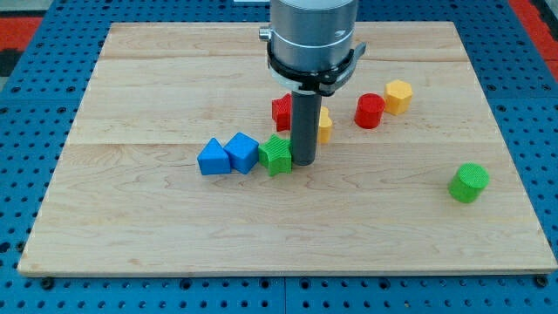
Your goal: Slide the green circle to the right of the green star
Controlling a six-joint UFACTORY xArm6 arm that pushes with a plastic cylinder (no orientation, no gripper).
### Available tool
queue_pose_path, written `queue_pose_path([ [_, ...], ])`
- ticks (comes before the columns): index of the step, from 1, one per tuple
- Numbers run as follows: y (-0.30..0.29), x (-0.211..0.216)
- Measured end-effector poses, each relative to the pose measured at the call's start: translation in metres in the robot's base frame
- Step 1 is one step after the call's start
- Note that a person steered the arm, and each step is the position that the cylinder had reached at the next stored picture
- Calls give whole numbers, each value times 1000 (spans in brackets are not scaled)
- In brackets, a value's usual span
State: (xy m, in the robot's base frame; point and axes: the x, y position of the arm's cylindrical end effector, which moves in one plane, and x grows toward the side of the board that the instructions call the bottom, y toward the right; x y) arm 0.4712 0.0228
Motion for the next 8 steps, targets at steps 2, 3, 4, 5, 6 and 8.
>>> queue_pose_path([
  [2,25,5],
  [3,50,33],
  [4,67,67],
  [5,108,73],
  [6,166,83],
  [8,232,107],
])
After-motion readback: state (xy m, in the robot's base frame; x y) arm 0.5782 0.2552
